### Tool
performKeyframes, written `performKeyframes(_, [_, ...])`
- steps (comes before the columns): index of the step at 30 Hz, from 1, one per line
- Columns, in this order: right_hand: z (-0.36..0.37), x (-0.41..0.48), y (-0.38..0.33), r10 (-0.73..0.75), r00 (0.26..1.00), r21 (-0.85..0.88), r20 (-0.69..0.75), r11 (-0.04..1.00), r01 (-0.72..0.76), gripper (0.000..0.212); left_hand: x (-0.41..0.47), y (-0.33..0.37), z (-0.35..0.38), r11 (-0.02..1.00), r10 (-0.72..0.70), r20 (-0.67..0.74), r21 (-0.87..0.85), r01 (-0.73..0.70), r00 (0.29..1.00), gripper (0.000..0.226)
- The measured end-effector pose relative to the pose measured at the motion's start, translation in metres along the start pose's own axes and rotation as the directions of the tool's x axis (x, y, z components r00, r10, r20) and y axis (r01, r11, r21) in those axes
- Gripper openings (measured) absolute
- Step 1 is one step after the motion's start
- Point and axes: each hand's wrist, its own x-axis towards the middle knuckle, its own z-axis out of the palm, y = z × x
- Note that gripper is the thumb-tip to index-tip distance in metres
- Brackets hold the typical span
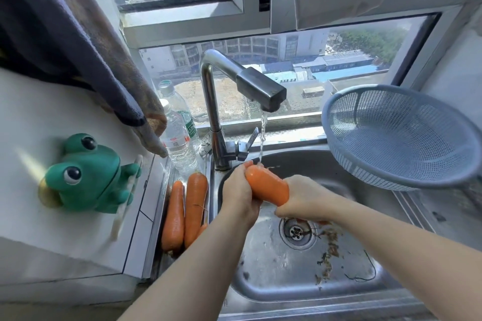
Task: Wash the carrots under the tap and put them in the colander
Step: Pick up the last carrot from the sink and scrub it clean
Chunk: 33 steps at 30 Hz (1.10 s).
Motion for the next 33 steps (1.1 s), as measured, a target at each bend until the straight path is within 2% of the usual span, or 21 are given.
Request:
performKeyframes(2, [0.006,0.003,-0.003,0.021,0.997,-0.052,-0.07,0.998,-0.025,0.02,0.0,-0.004,-0.005,0.945,0.164,0.011,0.285,-0.161,0.986,0.018])
performKeyframes(4, [0.009,0.005,-0.006,0.061,0.998,0.039,-0.029,0.997,-0.06,0.018,-0.003,-0.01,-0.012,0.753,0.355,0.154,0.538,-0.38,0.922,0.022])
performKeyframes(5, [0.008,0.005,-0.008,0.077,0.997,0.085,0.013,0.993,-0.078,0.017,-0.004,-0.013,-0.018,0.669,0.387,0.226,0.599,-0.441,0.894,0.037])
performKeyframes(7, [0.008,0.003,-0.01,0.082,0.994,0.129,0.079,0.987,-0.092,0.016,-0.003,-0.012,-0.028,0.617,0.334,0.315,0.64,-0.459,0.888,0.067])
performKeyframes(9, [0.009,0.001,-0.012,0.069,0.993,0.111,0.095,0.991,-0.079,0.017,-0.002,-0.005,-0.035,0.656,0.235,0.388,0.613,-0.44,0.891,0.074])
performKeyframes(11, [0.011,0.0,-0.014,0.046,0.996,0.085,0.074,0.995,-0.052,0.016,0.002,0.005,-0.038,0.727,0.154,0.418,0.566,-0.389,0.895,0.065])
performKeyframes(13, [0.009,-0.001,-0.017,0.005,0.998,0.125,0.06,0.992,-0.013,0.018,0.005,0.015,-0.038,0.82,0.07,0.424,0.491,-0.294,0.903,0.056])
performKeyframes(16, [-0.002,-0.002,-0.016,-0.084,0.994,0.202,0.075,0.977,0.067,0.021,0.007,0.032,-0.037,0.934,-0.047,0.446,0.338,-0.12,0.894,0.055])
performKeyframes(18, [-0.007,-0.006,-0.012,-0.139,0.985,0.232,0.102,0.966,0.112,0.023,0.005,0.04,-0.039,0.947,-0.1,0.479,0.314,-0.064,0.872,0.049])
performKeyframes(20, [-0.009,-0.01,-0.008,-0.14,0.981,0.357,0.135,0.93,0.084,0.031,0.0,0.042,-0.038,0.923,-0.125,0.497,0.376,-0.084,0.859,0.045])
performKeyframes(22, [-0.008,-0.015,-0.005,-0.105,0.98,0.465,0.167,0.885,0.016,0.038,-0.002,0.036,-0.034,0.835,-0.096,0.475,0.516,-0.189,0.875,0.04])
performKeyframes(24, [-0.005,-0.016,-0.006,-0.069,0.986,0.491,0.15,0.871,-0.014,0.041,-0.003,0.027,-0.027,0.768,-0.005,0.422,0.582,-0.266,0.907,0.038])
performKeyframes(28, [0.003,-0.009,-0.014,-0.024,1.0,0.446,-0.015,0.895,0.029,0.043,0.002,0.012,-0.02,0.766,0.245,0.266,0.536,-0.354,0.932,0.021])
performKeyframes(30, [0.003,-0.008,-0.019,-0.008,1.0,0.517,0.03,0.856,-0.009,0.04,0.007,0.011,-0.023,0.73,0.316,0.219,0.565,-0.384,0.923,0.011])
performKeyframes(33, [-0.002,-0.009,-0.021,-0.047,0.981,0.646,0.191,0.758,-0.089,0.024,0.009,0.015,-0.03,0.729,0.311,0.218,0.57,-0.379,0.925,0.004])
